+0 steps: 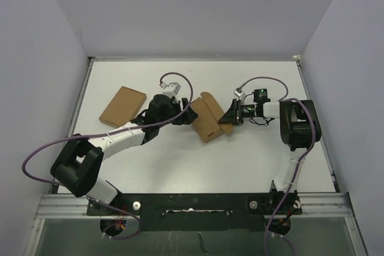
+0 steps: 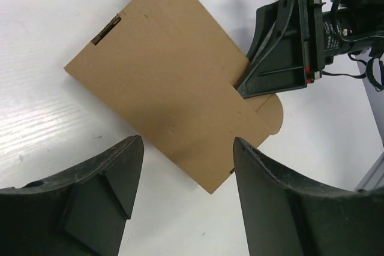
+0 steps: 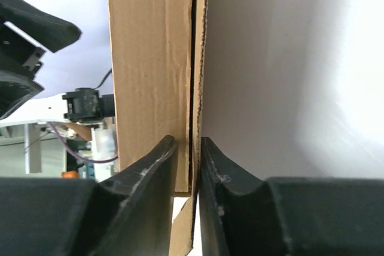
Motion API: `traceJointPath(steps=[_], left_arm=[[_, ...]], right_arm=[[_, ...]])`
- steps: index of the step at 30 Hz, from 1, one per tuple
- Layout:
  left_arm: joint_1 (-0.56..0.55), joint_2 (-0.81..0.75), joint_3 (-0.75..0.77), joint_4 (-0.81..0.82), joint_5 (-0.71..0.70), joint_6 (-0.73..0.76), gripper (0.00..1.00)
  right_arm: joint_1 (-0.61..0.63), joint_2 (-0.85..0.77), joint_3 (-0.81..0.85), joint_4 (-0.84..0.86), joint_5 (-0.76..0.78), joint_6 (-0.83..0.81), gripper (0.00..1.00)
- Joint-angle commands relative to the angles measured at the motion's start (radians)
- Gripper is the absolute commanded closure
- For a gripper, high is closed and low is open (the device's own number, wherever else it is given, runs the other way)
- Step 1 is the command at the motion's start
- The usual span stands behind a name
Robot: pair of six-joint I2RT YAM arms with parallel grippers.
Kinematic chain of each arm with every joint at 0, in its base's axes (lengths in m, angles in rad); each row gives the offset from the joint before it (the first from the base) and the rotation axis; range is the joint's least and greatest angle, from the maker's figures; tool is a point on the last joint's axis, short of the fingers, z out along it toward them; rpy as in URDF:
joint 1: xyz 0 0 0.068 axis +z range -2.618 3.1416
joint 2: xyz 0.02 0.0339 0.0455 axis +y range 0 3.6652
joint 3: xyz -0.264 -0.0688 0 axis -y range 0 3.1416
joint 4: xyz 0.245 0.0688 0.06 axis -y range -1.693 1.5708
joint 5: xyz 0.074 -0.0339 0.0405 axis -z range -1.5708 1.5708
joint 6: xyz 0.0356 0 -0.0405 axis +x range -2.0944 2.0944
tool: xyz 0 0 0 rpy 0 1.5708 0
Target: Fold the paper box
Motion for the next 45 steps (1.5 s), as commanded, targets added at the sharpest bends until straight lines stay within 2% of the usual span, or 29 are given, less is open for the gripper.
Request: traceJointPath(steps=[1, 11, 15, 17, 19, 21, 22, 24, 25, 28, 33, 39, 42, 45], left_arm=[[-0.042, 0.082, 0.123, -0.012, -0.035, 0.024, 0.42], [-0.065, 0.272, 0.302, -0.073, 0.012, 0.059, 0.59], [-0.065, 0.278, 0.312, -0.094, 0.001, 0.075, 0.61], [-0.065, 0.252, 0.299, -0.092, -0.009, 0.083, 0.61], [-0.063, 0.207, 0.271, -0.074, -0.012, 0.09, 0.6], [-0.063, 0.152, 0.224, -0.036, -0.009, 0.104, 0.59], [-0.062, 0.127, 0.197, -0.021, -0.009, 0.103, 0.58], [-0.054, 0.079, 0.147, -0.01, -0.013, 0.097, 0.53], [-0.049, 0.058, 0.125, -0.011, -0.017, 0.093, 0.5], [-0.027, 0.0, 0.049, -0.021, -0.016, 0.073, 0.44], [0.033, -0.083, -0.083, -0.01, 0.022, 0.031, 0.38], [0.106, -0.14, -0.146, 0.018, 0.112, 0.019, 0.36], [0.123, -0.164, -0.159, 0.017, 0.133, 0.029, 0.36], [0.134, -0.19, -0.171, 0.009, 0.148, 0.053, 0.36]], right_arm=[[-0.001, -0.032, 0.06, -0.157, 0.064, -0.188, 0.74], [0.004, -0.137, 0.106, -0.399, 0.289, -0.533, 0.45], [-0.007, -0.218, 0.122, -0.462, 0.432, -0.696, 0.36], [-0.007, -0.271, 0.109, -0.459, 0.498, -0.765, 0.36], [0.003, -0.326, 0.083, -0.436, 0.524, -0.817, 0.42], [0.03, -0.349, 0.081, -0.455, 0.505, -0.855, 0.69], [0.052, -0.345, 0.091, -0.476, 0.493, -0.87, 0.79], [0.102, -0.319, 0.112, -0.503, 0.493, -0.874, 0.91], [0.124, -0.305, 0.127, -0.508, 0.503, -0.873, 0.94], [0.167, -0.269, 0.151, -0.52, 0.55, -0.871, 0.98], [0.207, -0.238, 0.152, -0.566, 0.566, -0.915, 0.99], [0.332, -0.263, 0.139, -0.654, 0.438, -1.066, 0.99], [0.405, -0.294, 0.128, -0.651, 0.45, -1.11, 0.97], [0.397, -0.333, 0.12, -0.659, 0.463, -1.152, 0.88]])
